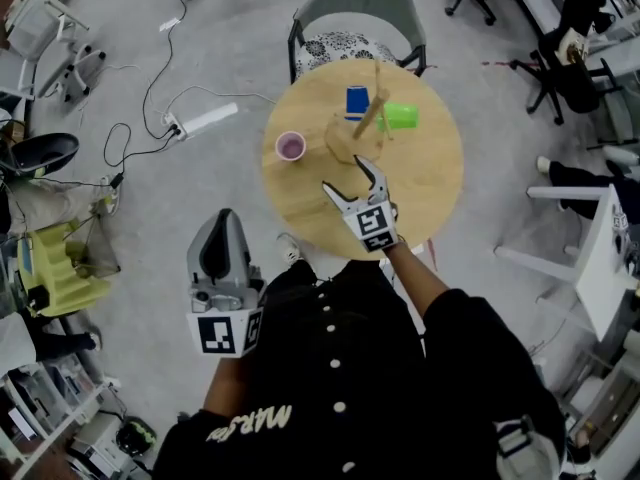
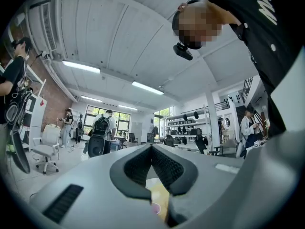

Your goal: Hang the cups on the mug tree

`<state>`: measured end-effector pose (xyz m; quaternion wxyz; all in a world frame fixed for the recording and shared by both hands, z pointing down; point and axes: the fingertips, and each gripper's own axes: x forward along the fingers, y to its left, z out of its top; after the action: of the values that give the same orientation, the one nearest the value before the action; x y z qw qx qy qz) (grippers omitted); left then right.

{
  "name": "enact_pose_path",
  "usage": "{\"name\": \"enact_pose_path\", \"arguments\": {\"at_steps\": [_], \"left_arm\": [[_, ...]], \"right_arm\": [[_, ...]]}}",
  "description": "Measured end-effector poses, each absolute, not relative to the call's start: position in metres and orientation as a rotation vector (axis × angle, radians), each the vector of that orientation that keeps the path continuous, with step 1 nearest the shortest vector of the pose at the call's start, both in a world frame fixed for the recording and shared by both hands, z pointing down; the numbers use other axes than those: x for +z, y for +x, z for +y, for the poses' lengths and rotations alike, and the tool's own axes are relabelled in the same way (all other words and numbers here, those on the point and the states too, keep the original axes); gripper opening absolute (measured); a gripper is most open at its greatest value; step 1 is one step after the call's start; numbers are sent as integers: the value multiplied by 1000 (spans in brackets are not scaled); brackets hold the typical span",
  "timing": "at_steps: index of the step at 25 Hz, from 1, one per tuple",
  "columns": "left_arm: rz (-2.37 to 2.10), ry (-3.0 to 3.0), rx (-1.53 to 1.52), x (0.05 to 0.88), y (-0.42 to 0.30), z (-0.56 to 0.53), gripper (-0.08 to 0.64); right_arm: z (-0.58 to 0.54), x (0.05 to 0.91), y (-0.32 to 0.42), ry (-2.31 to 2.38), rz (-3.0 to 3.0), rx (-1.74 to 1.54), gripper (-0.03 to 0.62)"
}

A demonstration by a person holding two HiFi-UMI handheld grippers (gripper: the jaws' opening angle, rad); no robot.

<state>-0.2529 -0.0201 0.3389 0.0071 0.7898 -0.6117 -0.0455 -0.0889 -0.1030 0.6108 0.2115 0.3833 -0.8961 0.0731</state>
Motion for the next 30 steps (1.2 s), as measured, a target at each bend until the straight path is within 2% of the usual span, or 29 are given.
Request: {"name": "enact_pose_path", "arguments": {"at_steps": [16, 28, 29, 30], "left_arm": [[-2075, 2336, -31, 376, -343, -6, -5], [-2114, 2262, 38, 403, -385, -6, -5], [-2115, 2255, 38, 405, -388, -6, -6], [-2116, 2250, 36, 405, -390, -7, -6]], "right_arm": [[-138, 702, -185, 992, -2393, 405, 371], [-179, 747, -225, 1001, -2320, 390, 377], [-182, 748, -225, 1013, -2313, 390, 357], [-185, 748, -226, 1029, -2311, 397, 295]]}}
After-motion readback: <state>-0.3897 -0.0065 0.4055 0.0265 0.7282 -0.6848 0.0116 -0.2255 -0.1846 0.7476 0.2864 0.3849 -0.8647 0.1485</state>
